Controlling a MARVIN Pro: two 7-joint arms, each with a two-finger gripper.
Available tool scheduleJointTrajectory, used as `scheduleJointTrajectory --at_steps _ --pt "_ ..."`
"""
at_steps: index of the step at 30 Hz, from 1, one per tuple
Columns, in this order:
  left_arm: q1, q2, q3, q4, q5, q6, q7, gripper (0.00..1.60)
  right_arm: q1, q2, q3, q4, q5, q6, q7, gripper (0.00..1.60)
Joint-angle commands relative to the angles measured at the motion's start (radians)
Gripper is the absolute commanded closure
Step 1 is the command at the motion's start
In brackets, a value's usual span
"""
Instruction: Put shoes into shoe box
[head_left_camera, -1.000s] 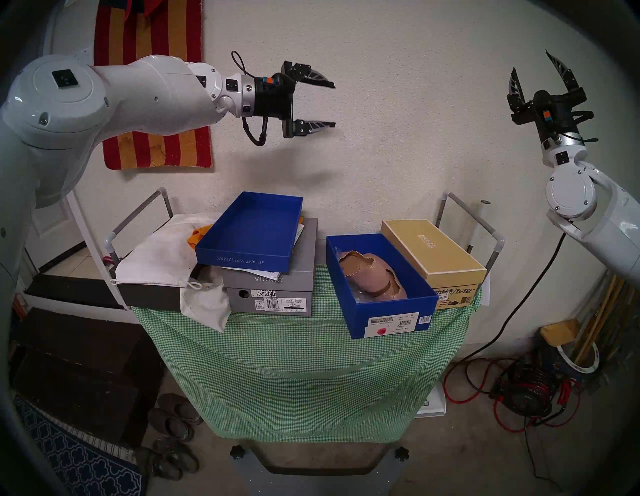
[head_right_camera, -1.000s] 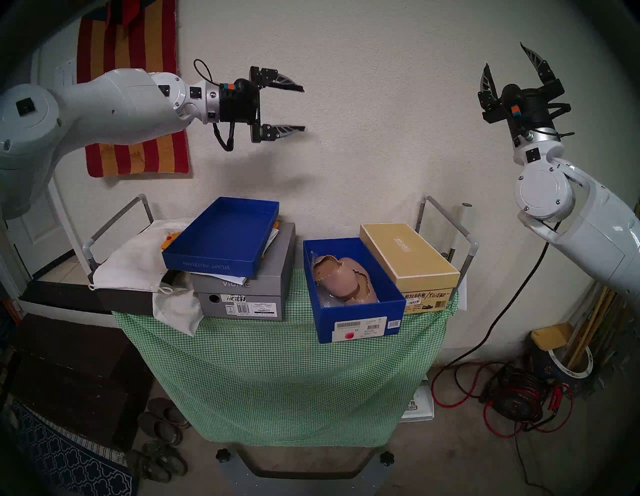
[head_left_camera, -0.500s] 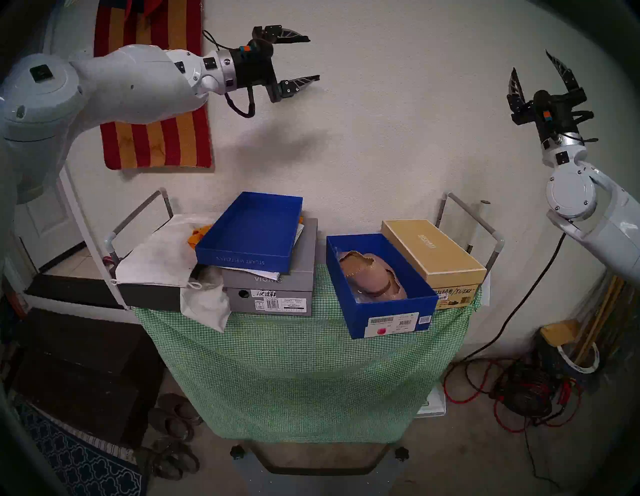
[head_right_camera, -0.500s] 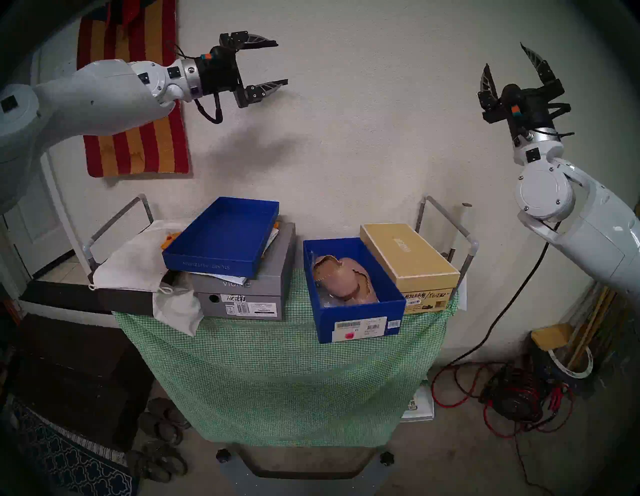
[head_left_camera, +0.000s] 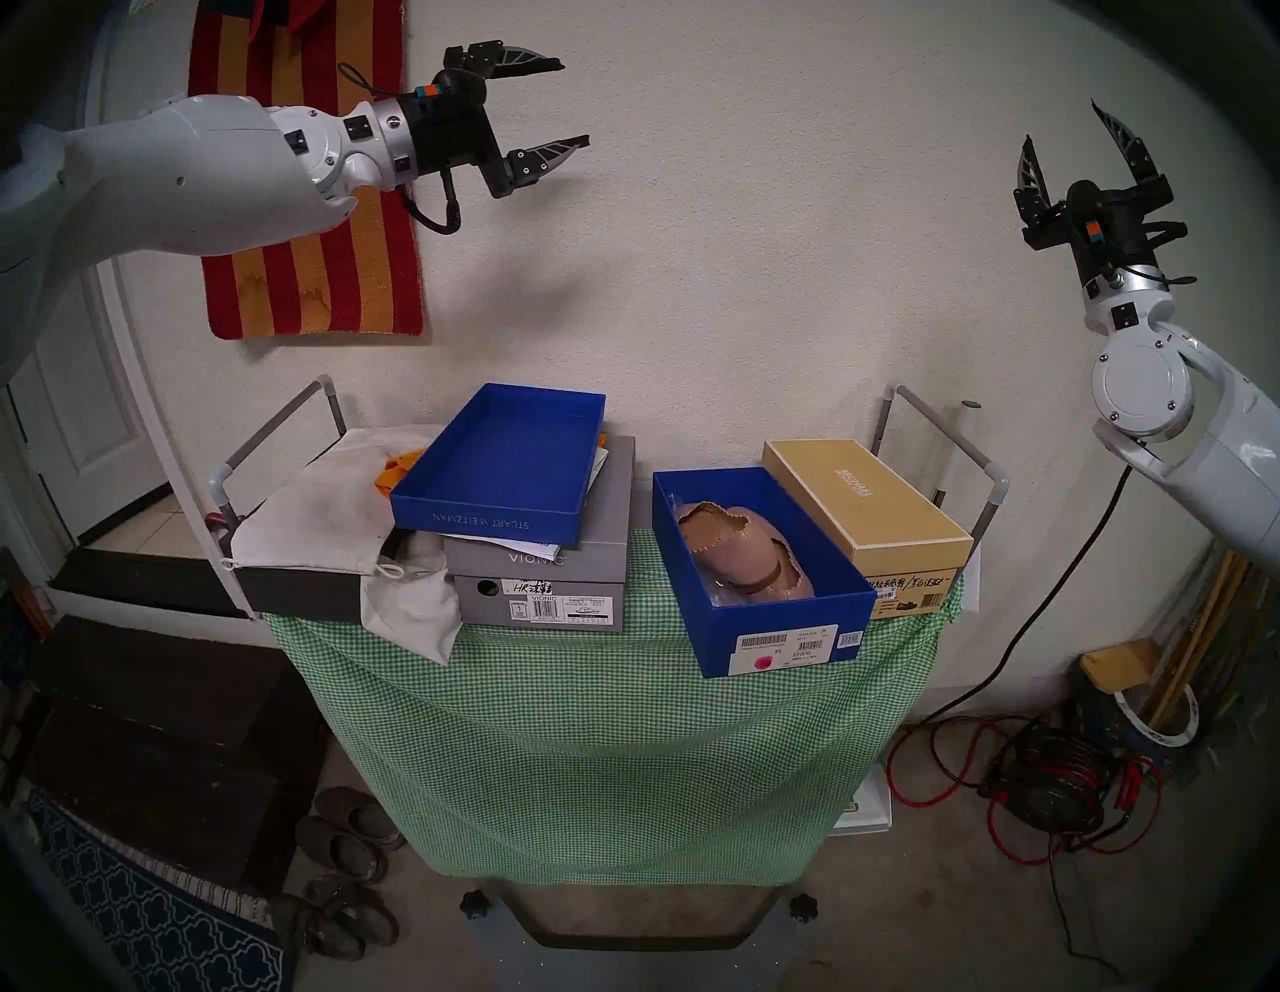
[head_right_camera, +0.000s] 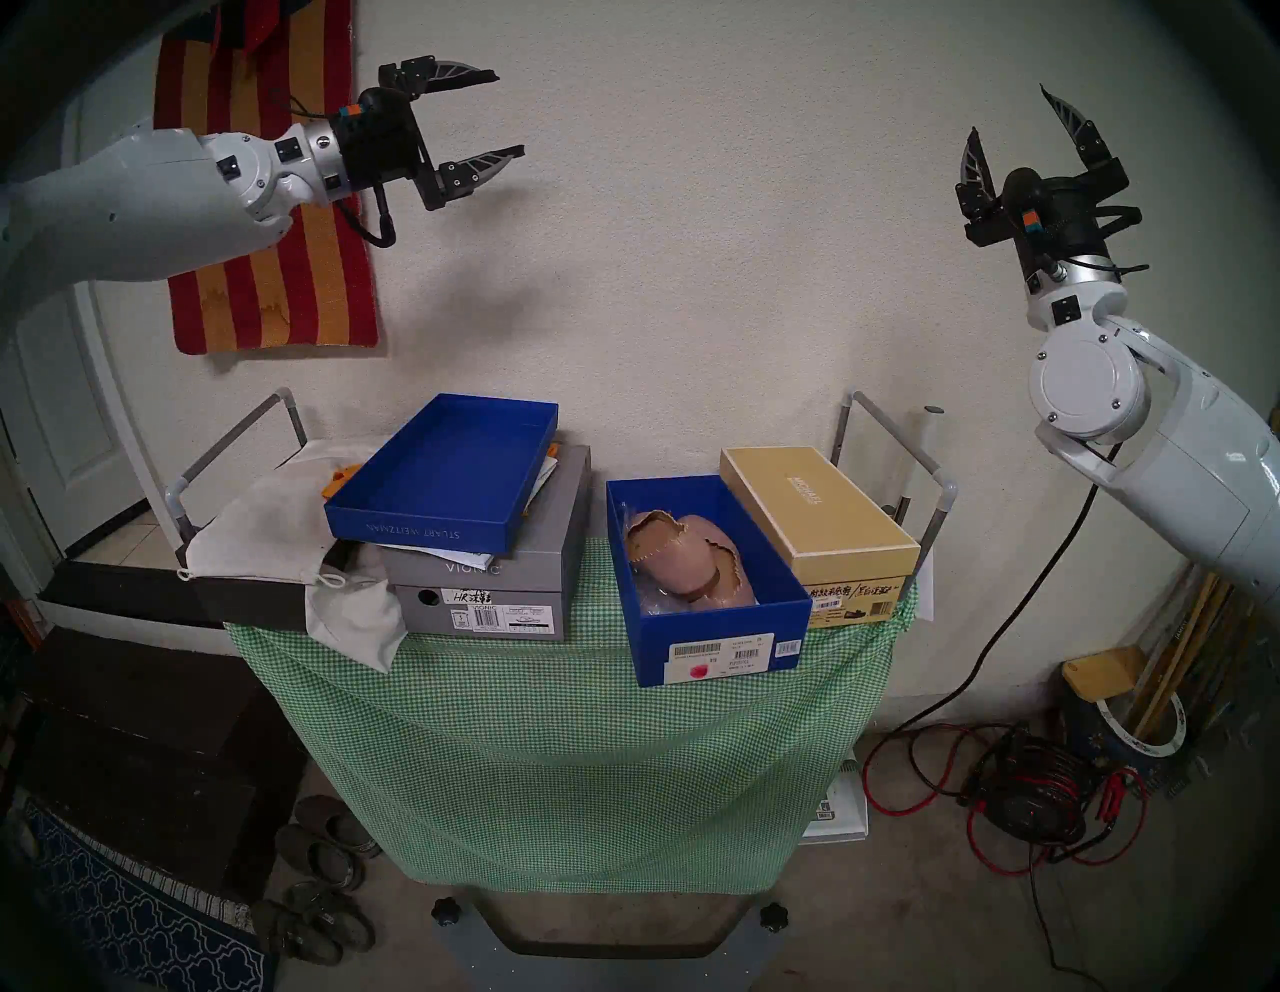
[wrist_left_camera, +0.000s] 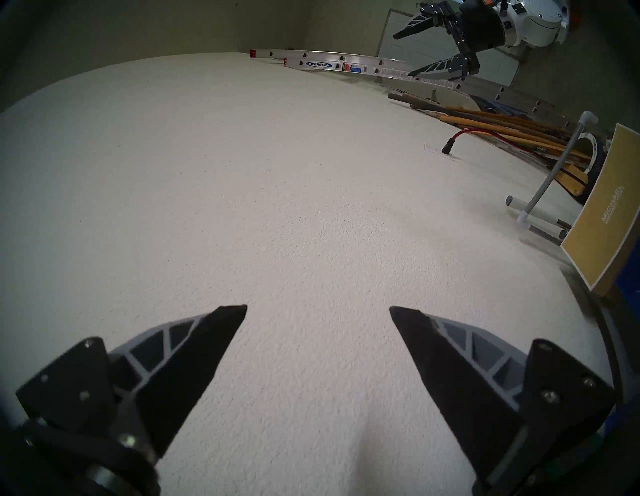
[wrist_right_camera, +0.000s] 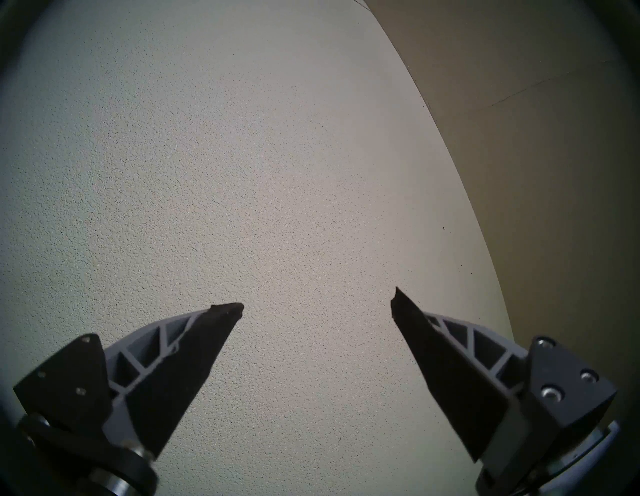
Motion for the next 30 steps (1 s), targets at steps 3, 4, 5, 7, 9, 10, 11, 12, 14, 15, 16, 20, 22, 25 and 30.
scheduleJointTrajectory --at_steps 3,4,5,7,9,10,11,12,14,15,16,20,22,25,30 --pt "-0.119 0.083 0.039 -0.137 0.111 0.001 0.127 0.00 0.000 0.002 0.000 -0.002 0.002 0.002 -0.002 0.00" --pt "-0.126 0.087 0.043 -0.150 0.125 0.001 0.143 0.00 0.000 0.002 0.000 -0.002 0.002 0.002 -0.002 0.00" --pt "-0.135 0.092 0.048 -0.165 0.141 0.001 0.164 0.00 -0.004 0.006 -0.001 -0.019 0.004 -0.006 -0.005 0.00" --pt "-0.144 0.096 0.053 -0.180 0.159 0.001 0.185 0.00 -0.015 0.021 -0.008 -0.065 0.002 -0.013 -0.013 0.00" --pt "-0.148 0.099 0.055 -0.189 0.171 0.004 0.198 0.00 -0.028 0.039 -0.020 -0.115 -0.017 -0.023 -0.019 0.00" --pt "-0.148 0.099 0.055 -0.189 0.171 0.004 0.198 0.00 -0.028 0.039 -0.020 -0.115 -0.017 -0.023 -0.019 0.00" --pt "-0.151 0.101 0.057 -0.195 0.179 0.007 0.208 0.00 -0.039 0.045 -0.031 -0.141 -0.042 -0.039 -0.026 0.00" --pt "-0.152 0.101 0.058 -0.197 0.183 0.008 0.211 0.00 -0.047 0.052 -0.041 -0.158 -0.053 -0.050 -0.025 0.00" --pt "-0.156 0.103 0.061 -0.203 0.190 0.010 0.220 0.00 -0.062 0.070 -0.059 -0.191 -0.077 -0.062 -0.034 0.00" --pt "-0.157 0.104 0.062 -0.206 0.193 0.010 0.224 0.00 -0.071 0.086 -0.066 -0.222 -0.077 -0.063 -0.041 0.00" --pt "-0.158 0.104 0.062 -0.207 0.194 0.010 0.225 0.00 -0.077 0.088 -0.074 -0.222 -0.084 -0.079 -0.041 0.00" --pt "-0.163 0.106 0.066 -0.215 0.204 0.014 0.235 0.00 -0.117 0.099 -0.110 -0.299 -0.108 -0.079 -0.059 0.00" --pt "-0.165 0.107 0.067 -0.218 0.208 0.016 0.239 0.00 -0.141 0.104 -0.133 -0.329 -0.111 -0.078 -0.065 0.00" --pt "-0.166 0.109 0.067 -0.222 0.214 0.019 0.242 0.00 -0.182 0.111 -0.184 -0.354 -0.129 -0.080 -0.059 0.00" --pt "-0.170 0.112 0.067 -0.230 0.223 0.025 0.249 0.00 -0.246 0.119 -0.266 -0.367 -0.144 -0.084 -0.065 0.00"
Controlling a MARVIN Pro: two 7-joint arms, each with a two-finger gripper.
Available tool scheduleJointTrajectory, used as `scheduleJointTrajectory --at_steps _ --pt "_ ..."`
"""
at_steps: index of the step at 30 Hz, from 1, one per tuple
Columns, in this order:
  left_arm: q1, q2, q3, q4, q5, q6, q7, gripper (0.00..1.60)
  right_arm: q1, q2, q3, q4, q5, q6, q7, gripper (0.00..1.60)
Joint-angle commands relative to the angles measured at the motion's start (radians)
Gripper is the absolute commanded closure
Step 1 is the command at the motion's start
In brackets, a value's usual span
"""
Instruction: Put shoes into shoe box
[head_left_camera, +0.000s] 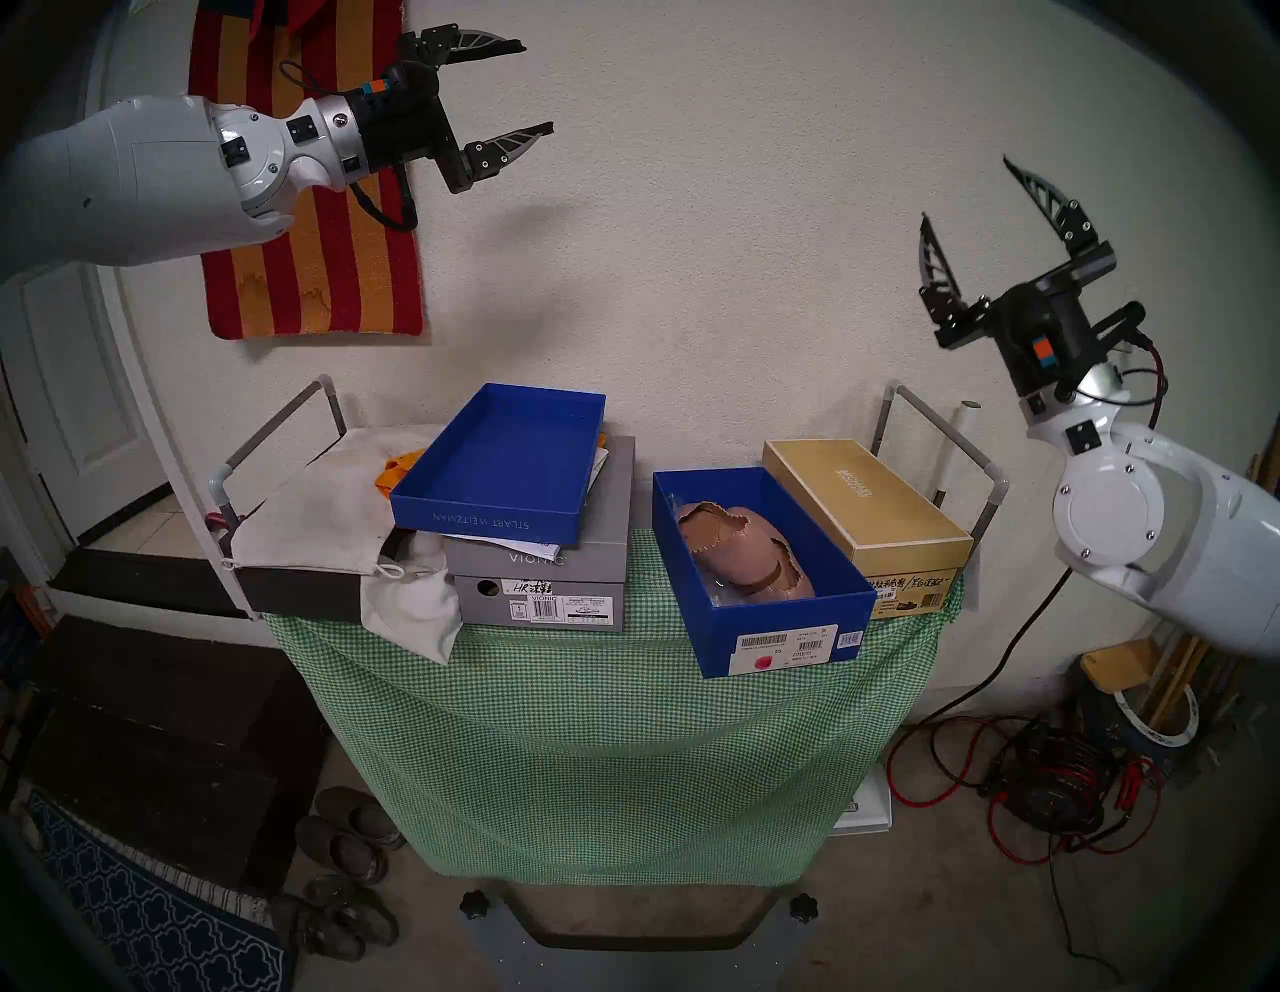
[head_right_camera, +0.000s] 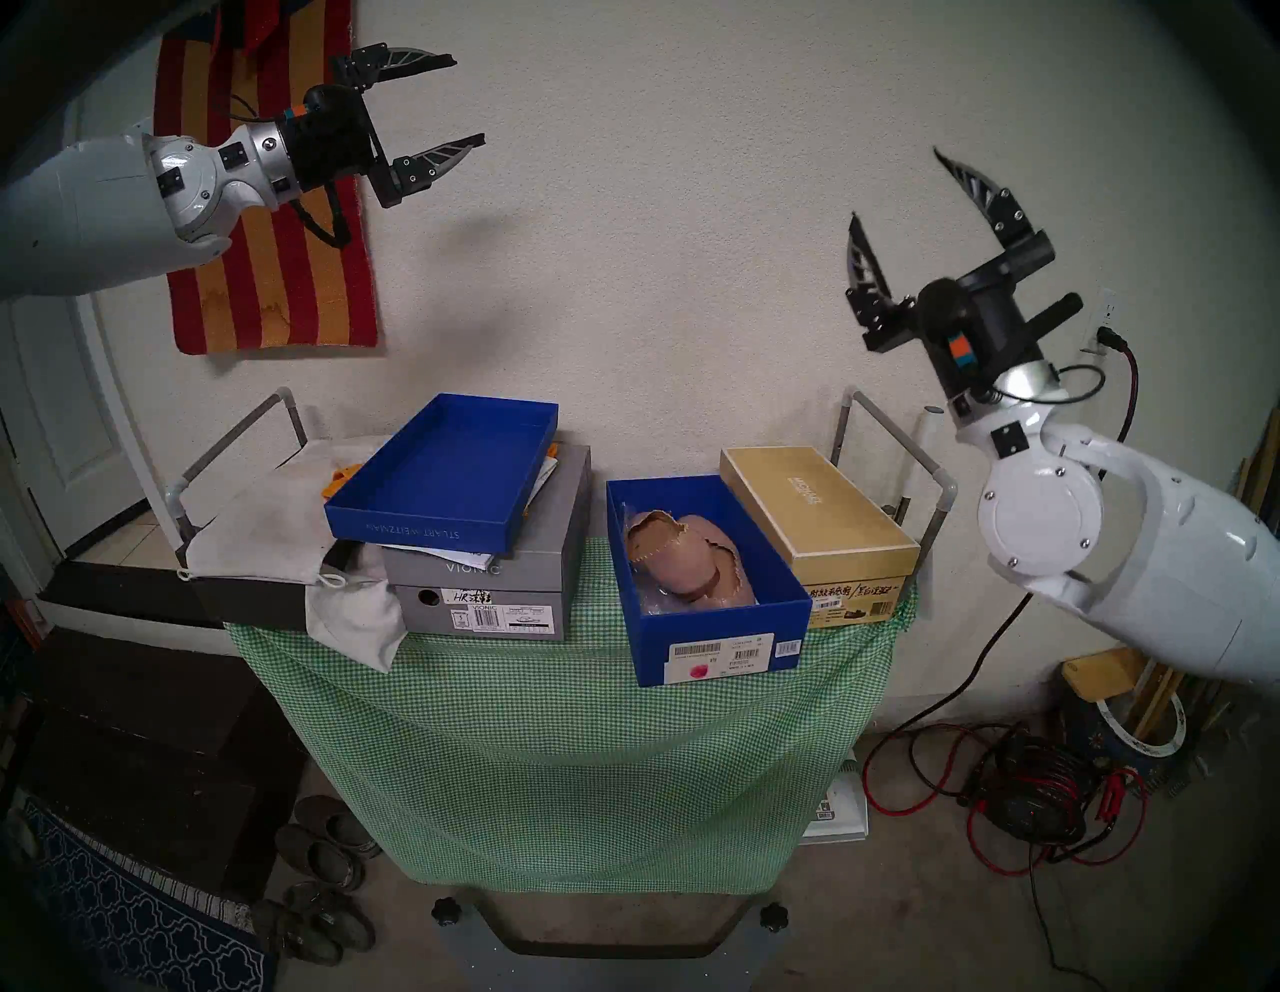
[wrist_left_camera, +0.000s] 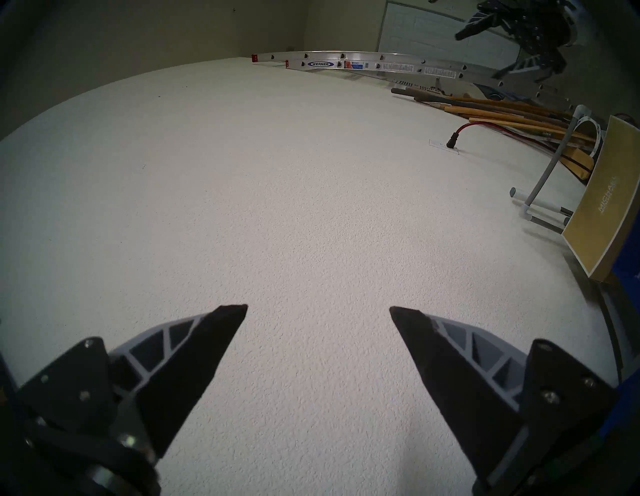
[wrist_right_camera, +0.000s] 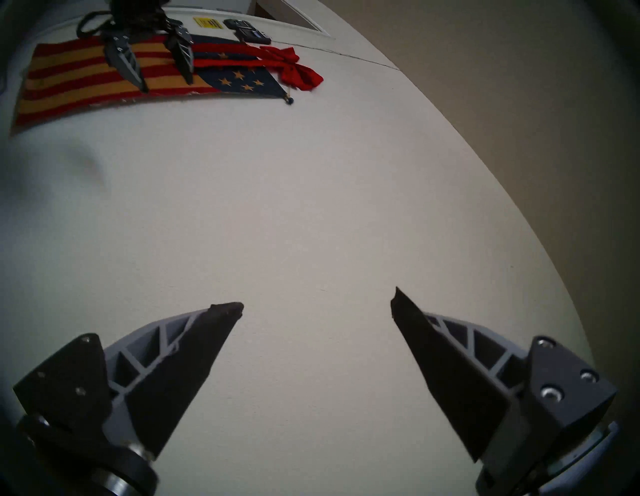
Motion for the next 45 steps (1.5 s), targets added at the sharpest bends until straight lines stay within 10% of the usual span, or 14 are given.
scheduleJointTrajectory --at_steps 1,11,45 --pt "-0.014 0.004 -0.005 -0.002 0.003 0.004 0.013 0.00 -0.109 0.027 -0.100 -0.026 -0.020 -0.002 -0.006 0.00" --pt "-0.021 0.011 -0.007 -0.017 0.022 0.016 0.027 0.00 -0.211 0.037 -0.260 0.006 -0.088 -0.007 -0.021 0.00" --pt "-0.038 0.035 -0.019 -0.063 0.088 0.063 0.088 0.00 -0.256 0.050 -0.411 0.089 -0.406 -0.096 -0.350 0.00"
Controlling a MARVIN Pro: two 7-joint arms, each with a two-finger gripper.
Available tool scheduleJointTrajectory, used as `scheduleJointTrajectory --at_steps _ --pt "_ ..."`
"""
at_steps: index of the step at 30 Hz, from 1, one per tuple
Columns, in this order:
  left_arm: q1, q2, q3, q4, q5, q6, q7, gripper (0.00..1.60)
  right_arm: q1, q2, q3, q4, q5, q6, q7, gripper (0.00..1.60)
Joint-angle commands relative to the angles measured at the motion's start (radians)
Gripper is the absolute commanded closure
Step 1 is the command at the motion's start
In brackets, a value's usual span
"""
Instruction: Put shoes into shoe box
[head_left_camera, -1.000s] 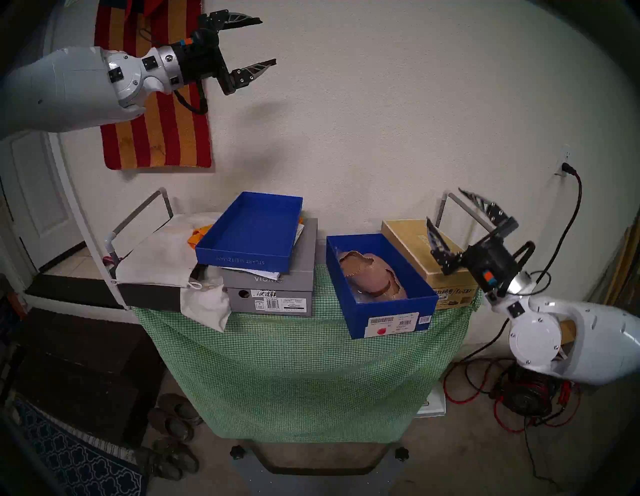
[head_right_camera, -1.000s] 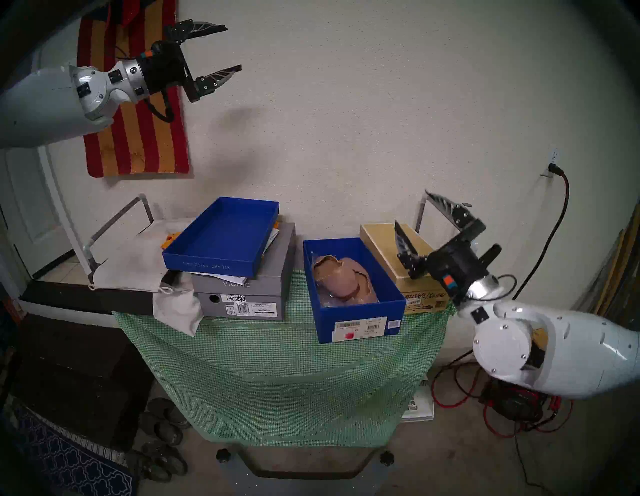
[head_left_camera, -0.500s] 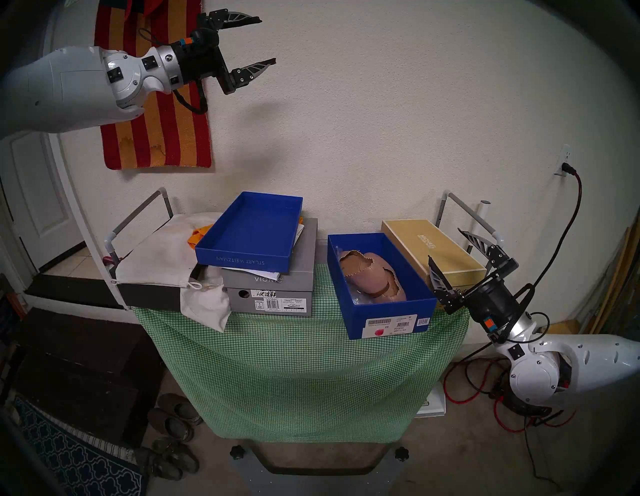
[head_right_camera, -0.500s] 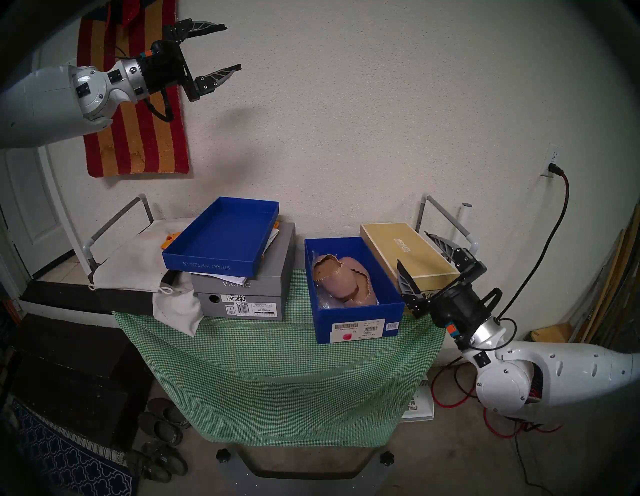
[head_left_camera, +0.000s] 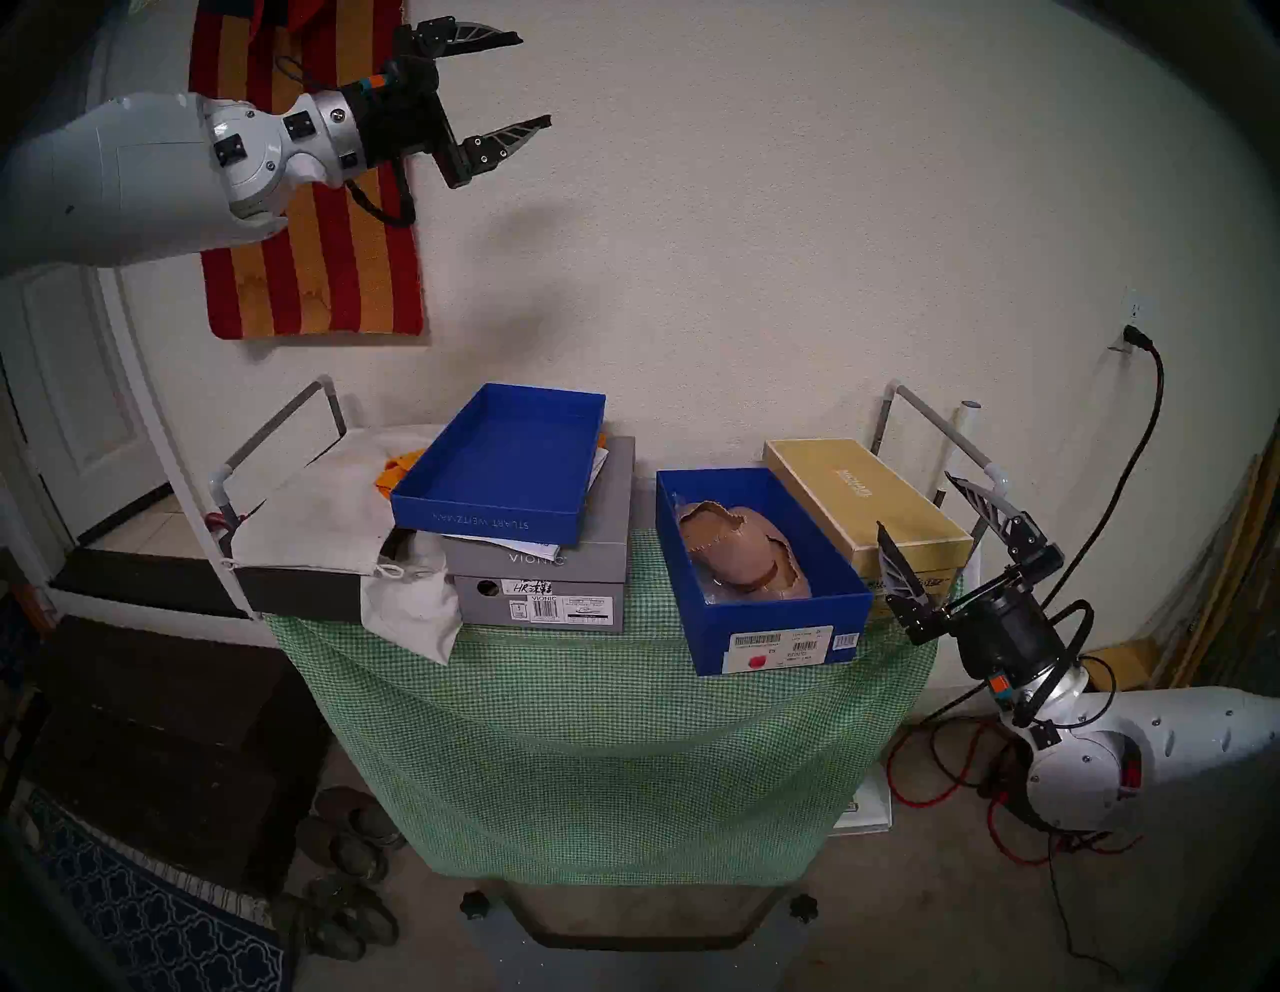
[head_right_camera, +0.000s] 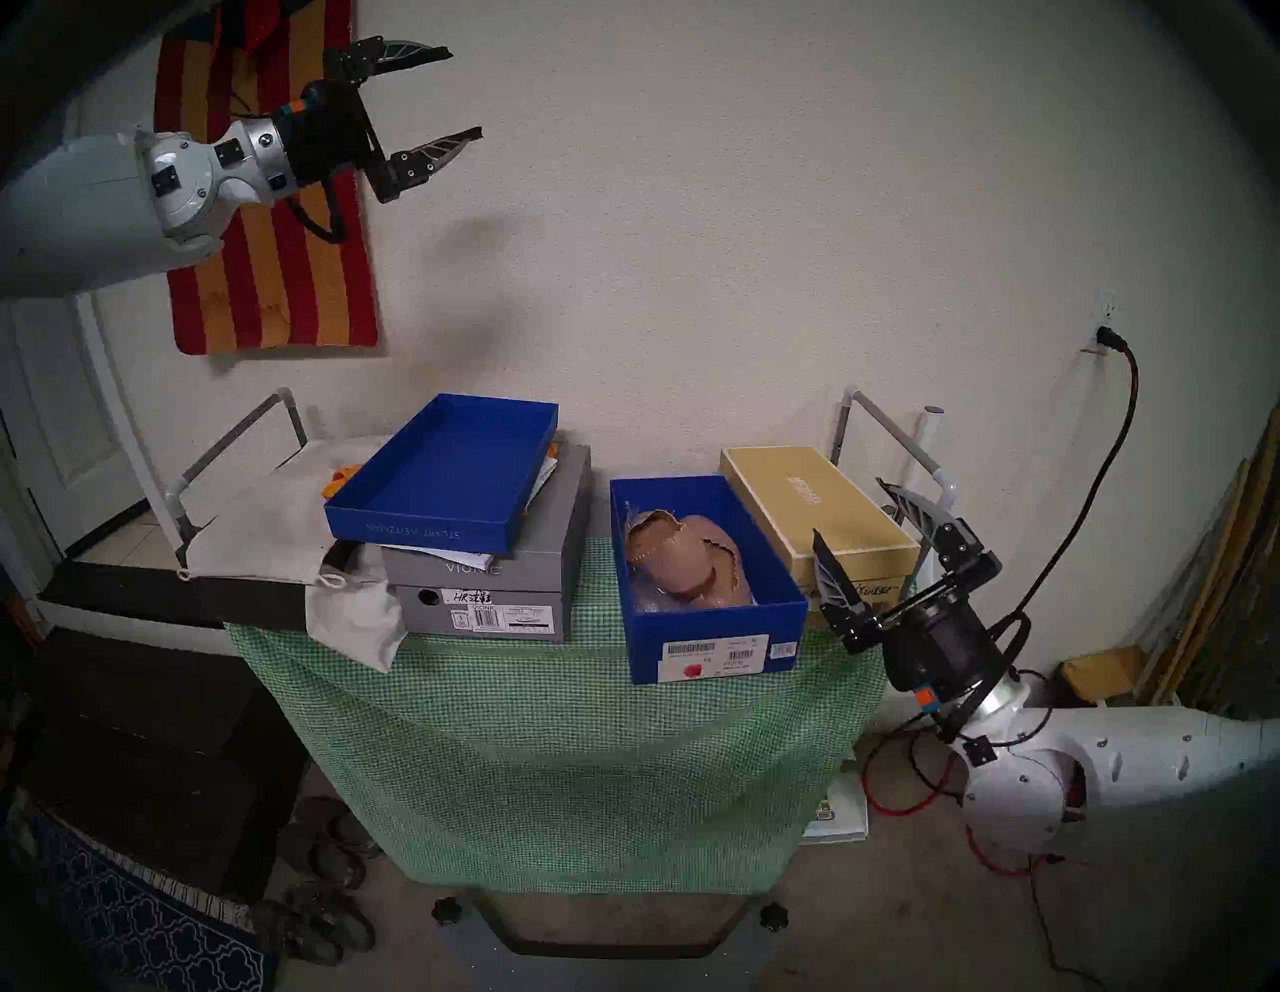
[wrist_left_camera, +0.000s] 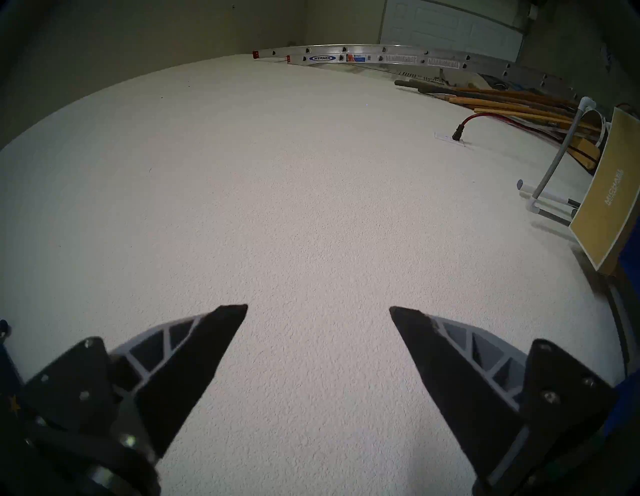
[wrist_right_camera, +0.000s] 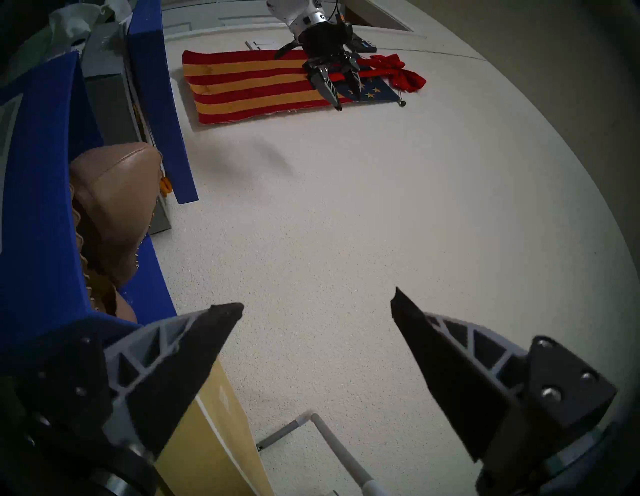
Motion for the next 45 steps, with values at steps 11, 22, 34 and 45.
scheduleJointTrajectory --at_steps 11,22,34,45 --pt "-0.009 0.009 -0.008 -0.011 0.023 0.018 0.030 0.00 -0.063 0.003 -0.135 0.047 -0.169 -0.084 -0.053 0.00" --pt "-0.011 0.015 -0.013 -0.020 0.039 0.029 0.044 0.00 -0.066 0.004 -0.191 0.092 -0.262 -0.128 -0.099 0.00" --pt "-0.011 0.021 -0.020 -0.029 0.060 0.042 0.065 0.00 -0.041 0.004 -0.216 0.071 -0.322 -0.177 -0.210 0.00" --pt "-0.010 0.027 -0.026 -0.038 0.081 0.054 0.088 0.00 -0.034 0.004 -0.271 0.011 -0.344 -0.189 -0.213 0.00"
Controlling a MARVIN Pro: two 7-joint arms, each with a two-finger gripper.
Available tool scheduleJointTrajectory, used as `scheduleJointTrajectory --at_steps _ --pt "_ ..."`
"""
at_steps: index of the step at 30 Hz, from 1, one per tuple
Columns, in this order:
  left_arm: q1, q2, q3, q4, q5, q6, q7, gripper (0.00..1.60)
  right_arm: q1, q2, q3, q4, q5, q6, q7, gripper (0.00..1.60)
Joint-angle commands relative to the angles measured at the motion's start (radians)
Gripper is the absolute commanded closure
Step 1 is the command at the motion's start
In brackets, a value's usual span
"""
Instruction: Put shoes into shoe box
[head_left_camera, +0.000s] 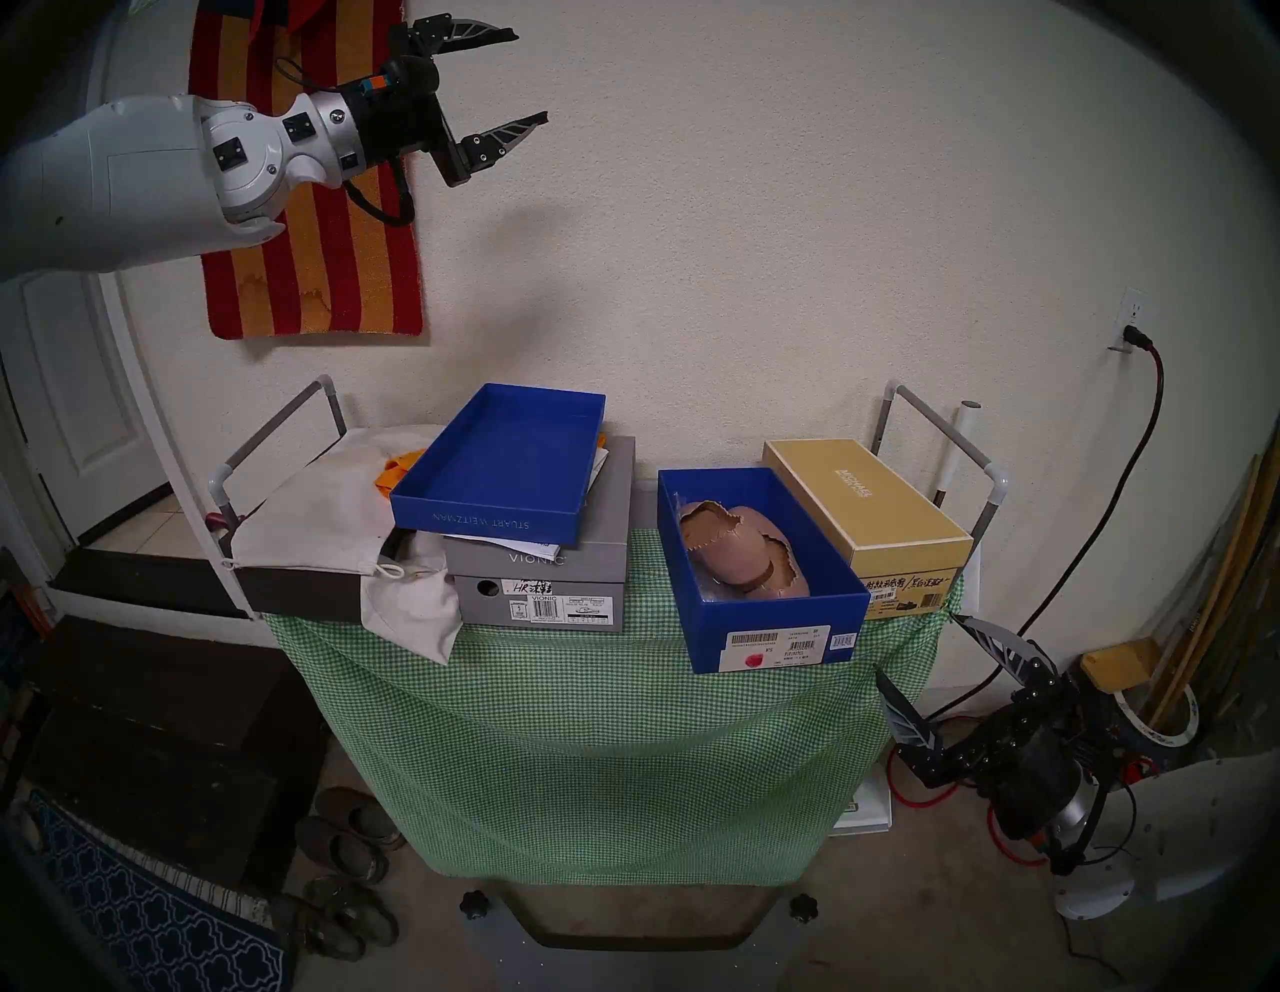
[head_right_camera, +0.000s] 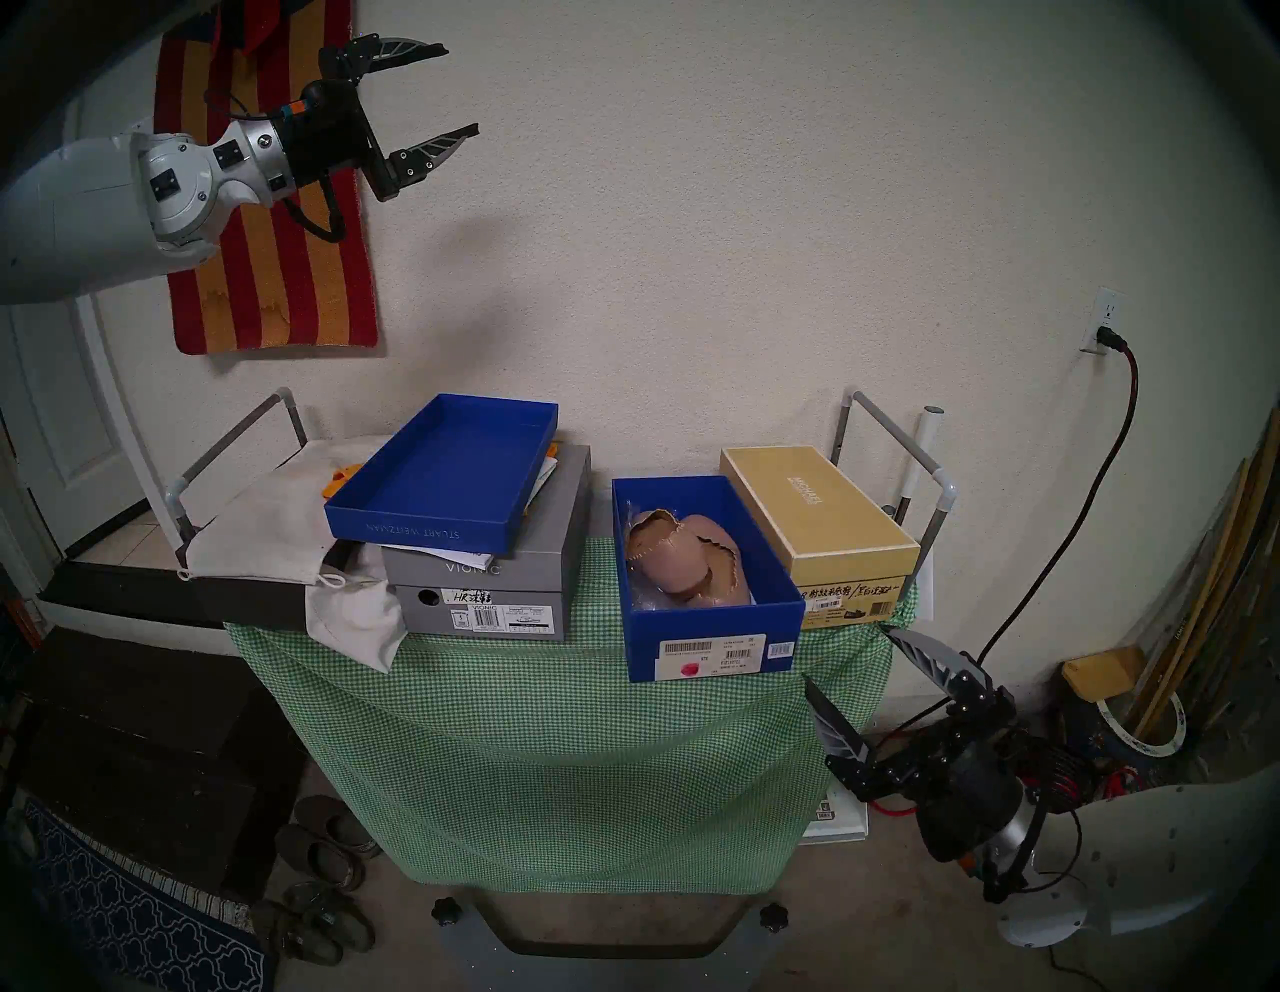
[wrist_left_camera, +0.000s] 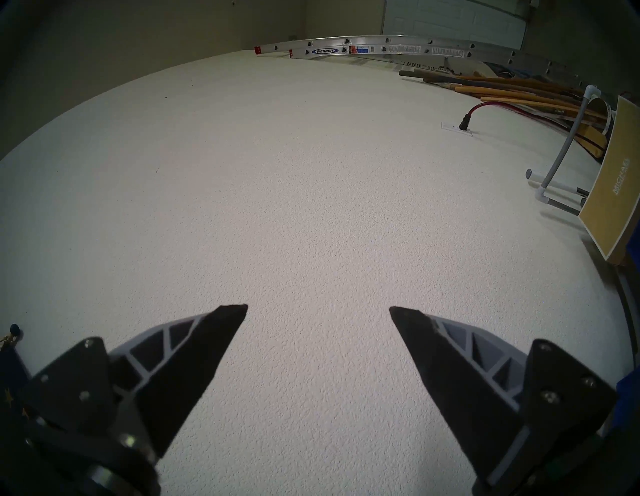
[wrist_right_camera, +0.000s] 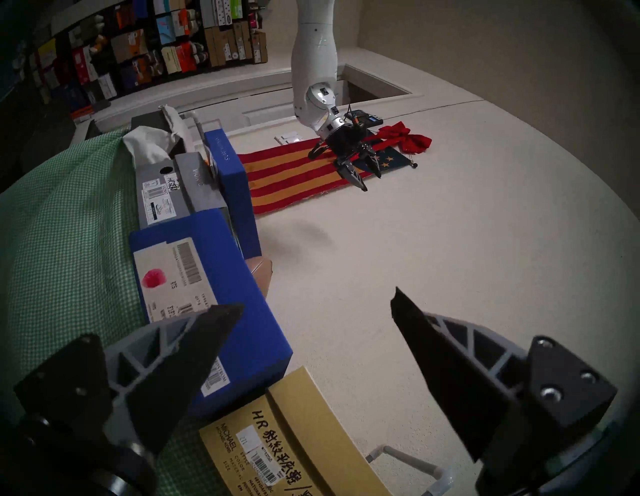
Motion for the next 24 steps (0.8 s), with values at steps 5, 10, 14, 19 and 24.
scheduleJointTrajectory --at_steps 5,10,14,19,24 --pt "-0.001 0.003 -0.008 -0.002 0.011 0.007 0.026 0.00 0.014 -0.001 -0.061 -0.052 0.018 0.009 -0.009 0.00" --pt "0.001 0.005 -0.011 -0.006 0.025 0.012 0.043 0.00 0.036 -0.001 -0.094 -0.082 0.074 0.021 0.002 0.00" --pt "0.001 0.007 -0.013 -0.009 0.033 0.015 0.051 0.00 0.059 -0.001 -0.103 -0.131 0.100 0.042 0.041 0.00" --pt "0.003 0.009 -0.016 -0.011 0.042 0.018 0.059 0.00 0.074 -0.001 -0.095 -0.191 0.145 0.085 0.145 0.00" --pt "0.004 0.011 -0.019 -0.012 0.048 0.020 0.064 0.00 0.083 -0.019 -0.076 -0.231 0.202 0.118 0.221 0.00"
